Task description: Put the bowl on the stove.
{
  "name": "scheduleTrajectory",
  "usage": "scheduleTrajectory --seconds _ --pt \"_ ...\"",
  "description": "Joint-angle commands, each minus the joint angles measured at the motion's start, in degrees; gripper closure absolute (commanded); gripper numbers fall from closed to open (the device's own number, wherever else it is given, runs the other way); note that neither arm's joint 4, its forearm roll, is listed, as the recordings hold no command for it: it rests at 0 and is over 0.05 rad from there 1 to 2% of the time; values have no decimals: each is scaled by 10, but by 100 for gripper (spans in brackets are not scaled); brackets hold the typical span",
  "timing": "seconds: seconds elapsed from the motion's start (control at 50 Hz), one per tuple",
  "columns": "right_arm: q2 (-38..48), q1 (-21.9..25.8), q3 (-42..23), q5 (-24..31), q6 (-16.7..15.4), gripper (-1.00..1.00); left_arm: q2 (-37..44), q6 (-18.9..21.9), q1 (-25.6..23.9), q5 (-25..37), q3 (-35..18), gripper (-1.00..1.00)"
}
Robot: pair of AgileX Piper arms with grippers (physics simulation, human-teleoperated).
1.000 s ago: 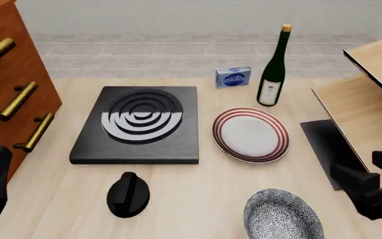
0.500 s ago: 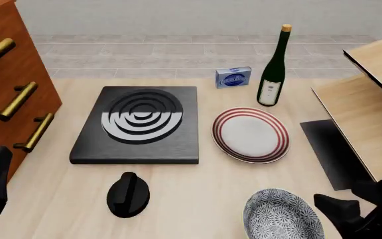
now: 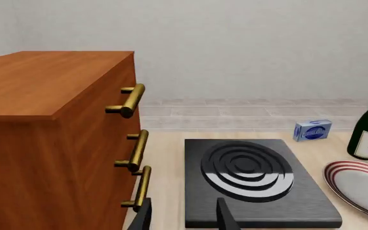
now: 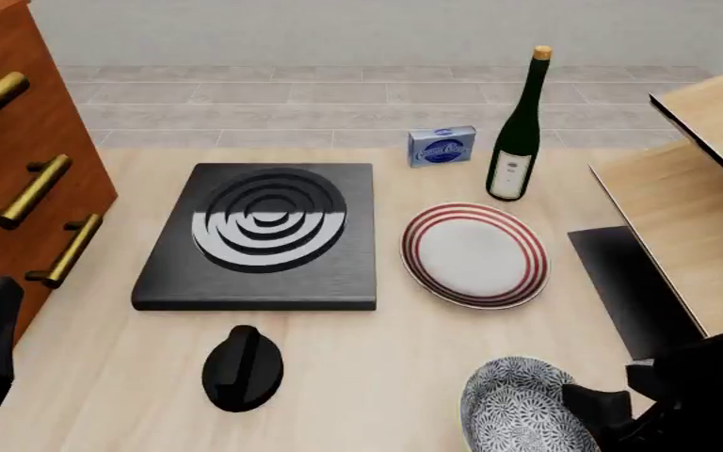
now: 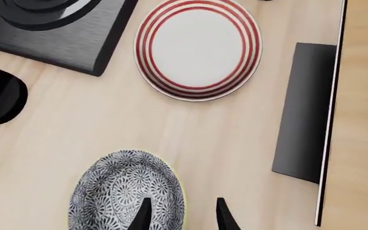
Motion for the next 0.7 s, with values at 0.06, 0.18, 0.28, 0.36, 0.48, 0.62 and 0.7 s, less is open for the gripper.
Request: scheduleTrajectory --seconds 0.06,0.18,0.28,0.36,0.48,0.62,0.7 --pt "92 9 43 -119 16 -100 0 0 0 0 0 -100" --pt "130 13 53 -163 23 -100 0 0 0 0 0 -100" --pt "164 19 57 -194 32 -100 0 0 0 0 0 -100" --pt "188 22 57 -215 36 -100 0 0 0 0 0 -100" --pt "226 27 57 -245 42 -100 0 0 0 0 0 -100" --pt "283 31 57 -296 48 -100 0 0 0 0 0 -100" --pt "314 34 57 -323 51 -100 0 0 0 0 0 -100"
